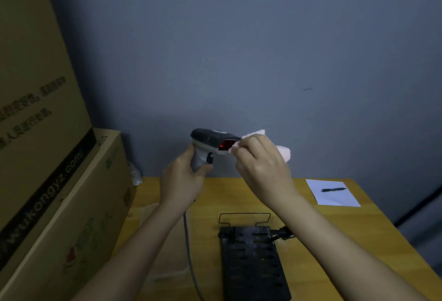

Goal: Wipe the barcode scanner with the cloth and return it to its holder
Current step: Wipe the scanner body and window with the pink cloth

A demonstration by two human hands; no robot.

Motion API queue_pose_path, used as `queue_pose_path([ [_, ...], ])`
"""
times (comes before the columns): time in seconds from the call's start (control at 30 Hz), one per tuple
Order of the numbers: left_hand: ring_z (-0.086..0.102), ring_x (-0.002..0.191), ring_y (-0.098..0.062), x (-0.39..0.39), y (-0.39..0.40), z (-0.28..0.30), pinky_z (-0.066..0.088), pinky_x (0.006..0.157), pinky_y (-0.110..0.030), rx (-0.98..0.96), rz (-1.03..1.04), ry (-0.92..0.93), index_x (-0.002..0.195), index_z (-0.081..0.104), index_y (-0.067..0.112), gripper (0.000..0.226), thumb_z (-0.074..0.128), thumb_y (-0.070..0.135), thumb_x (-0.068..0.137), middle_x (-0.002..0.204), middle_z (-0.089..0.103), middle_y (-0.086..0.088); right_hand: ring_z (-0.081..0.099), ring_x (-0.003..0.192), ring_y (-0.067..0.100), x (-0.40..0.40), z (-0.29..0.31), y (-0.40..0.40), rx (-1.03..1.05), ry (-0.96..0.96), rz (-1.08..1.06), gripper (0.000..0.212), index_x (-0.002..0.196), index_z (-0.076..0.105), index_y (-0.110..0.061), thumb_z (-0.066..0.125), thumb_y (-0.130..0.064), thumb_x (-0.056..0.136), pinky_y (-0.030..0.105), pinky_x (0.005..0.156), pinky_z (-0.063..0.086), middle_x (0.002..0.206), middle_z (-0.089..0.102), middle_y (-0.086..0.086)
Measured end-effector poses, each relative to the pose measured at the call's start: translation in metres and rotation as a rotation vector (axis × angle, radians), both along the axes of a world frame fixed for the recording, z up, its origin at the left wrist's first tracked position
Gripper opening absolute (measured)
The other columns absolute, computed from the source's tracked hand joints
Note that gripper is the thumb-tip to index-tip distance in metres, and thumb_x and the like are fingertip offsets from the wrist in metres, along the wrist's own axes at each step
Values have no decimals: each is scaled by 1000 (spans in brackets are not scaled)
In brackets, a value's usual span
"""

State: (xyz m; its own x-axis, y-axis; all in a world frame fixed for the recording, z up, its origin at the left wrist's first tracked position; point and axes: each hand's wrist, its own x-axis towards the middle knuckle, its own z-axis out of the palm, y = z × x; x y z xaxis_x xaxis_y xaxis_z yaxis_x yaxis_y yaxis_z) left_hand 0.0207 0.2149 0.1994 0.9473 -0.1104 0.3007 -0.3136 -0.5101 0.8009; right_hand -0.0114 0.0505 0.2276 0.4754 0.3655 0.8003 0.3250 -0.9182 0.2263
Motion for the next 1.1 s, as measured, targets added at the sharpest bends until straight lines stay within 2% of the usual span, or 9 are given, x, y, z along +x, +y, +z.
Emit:
queue_pose_path([
  [0.17, 64, 85, -22, -2, -1, -2, 53, 71, -38, 13, 5, -16, 110, 58, 32, 28, 62, 36, 83, 89, 71, 0, 50, 84, 20, -5, 9, -1, 174, 107, 71, 18, 86, 72, -3, 55, -8, 83, 13, 70, 22, 82, 67, 12],
  [0.3, 64, 83, -25, 0, 2, -3, 49, 64, -34, 88, 25, -59, 111, 56, 28, 29, 62, 36, 83, 88, 71, -1, 51, 86, 19, -5, 1, -5, 239, 205, 107, 12, 92, 71, -4, 64, -6, 82, 15, 74, 32, 85, 66, 11],
  [0.43, 65, 82, -27, -2, 4, -3, 31, 50, -26, 154, 38, -121, 116, 54, 25, 35, 63, 32, 83, 86, 70, -3, 58, 84, 17, -8, -3, -5, 318, 215, 163, 12, 90, 72, -6, 71, -3, 78, 16, 73, 39, 84, 68, 7],
  [0.57, 65, 88, -31, -3, 3, -4, 43, 59, -31, 183, 31, -174, 122, 51, 23, 40, 62, 26, 84, 93, 71, -8, 60, 84, 12, -16, 0, 2, 504, 231, 241, 10, 88, 74, -8, 73, -10, 77, 19, 71, 47, 85, 70, 6],
  [0.7, 64, 85, -32, 1, 0, -6, 42, 57, -31, 189, -11, -130, 120, 51, 23, 36, 58, 28, 85, 90, 71, -9, 65, 73, 0, -25, 9, 7, 1046, 530, 380, 9, 81, 73, -16, 76, -8, 76, 15, 63, 51, 74, 71, -11],
  [0.77, 65, 85, -30, 2, -1, -8, 47, 60, -32, 154, -13, -71, 115, 55, 25, 33, 61, 31, 83, 89, 72, -8, 64, 67, 0, -27, 10, -1, 1340, 517, 396, 12, 75, 69, -23, 75, -12, 75, 19, 59, 52, 69, 70, -12],
  [0.9, 64, 80, -23, -1, -10, -10, 52, 66, -34, 130, -24, -16, 101, 59, 27, 24, 64, 38, 80, 85, 71, -3, 55, 73, -4, -33, 0, 1, 1002, 273, 208, 9, 76, 64, -17, 73, -13, 77, 10, 61, 42, 78, 58, 3],
  [1.03, 64, 75, -16, -5, -17, -9, 51, 65, -33, 32, -58, 27, 99, 60, 29, 20, 65, 35, 80, 84, 70, 4, 53, 74, 18, -28, -18, 2, 564, 240, -10, 11, 88, 67, -7, 64, -16, 82, 24, 55, 38, 81, 56, 8],
  [1.1, 63, 84, -13, -3, -13, -11, 53, 75, -35, -82, -47, 92, 101, 62, 26, 22, 67, 31, 80, 90, 67, 8, 56, 77, 26, -24, -20, -18, 529, 312, -236, 9, 88, 68, -6, 64, -10, 81, 28, 57, 38, 83, 54, 11],
])
